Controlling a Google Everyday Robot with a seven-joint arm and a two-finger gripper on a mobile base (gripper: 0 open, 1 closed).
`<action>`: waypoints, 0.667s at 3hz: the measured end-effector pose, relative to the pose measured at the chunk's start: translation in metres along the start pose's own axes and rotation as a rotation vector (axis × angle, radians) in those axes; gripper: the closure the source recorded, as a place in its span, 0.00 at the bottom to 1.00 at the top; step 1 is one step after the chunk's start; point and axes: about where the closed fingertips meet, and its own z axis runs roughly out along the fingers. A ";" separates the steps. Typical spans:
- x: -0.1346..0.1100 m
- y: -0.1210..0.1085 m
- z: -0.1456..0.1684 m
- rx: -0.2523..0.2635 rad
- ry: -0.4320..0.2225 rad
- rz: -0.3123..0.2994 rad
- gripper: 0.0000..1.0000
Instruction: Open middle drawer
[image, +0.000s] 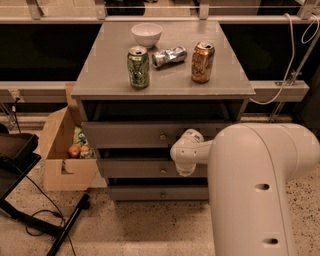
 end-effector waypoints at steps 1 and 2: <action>0.000 0.000 0.000 0.000 0.000 0.000 1.00; 0.000 0.000 -0.001 0.000 0.000 0.000 1.00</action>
Offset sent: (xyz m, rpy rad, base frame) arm -0.2459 -0.1158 0.1926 0.0103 0.2684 -0.1803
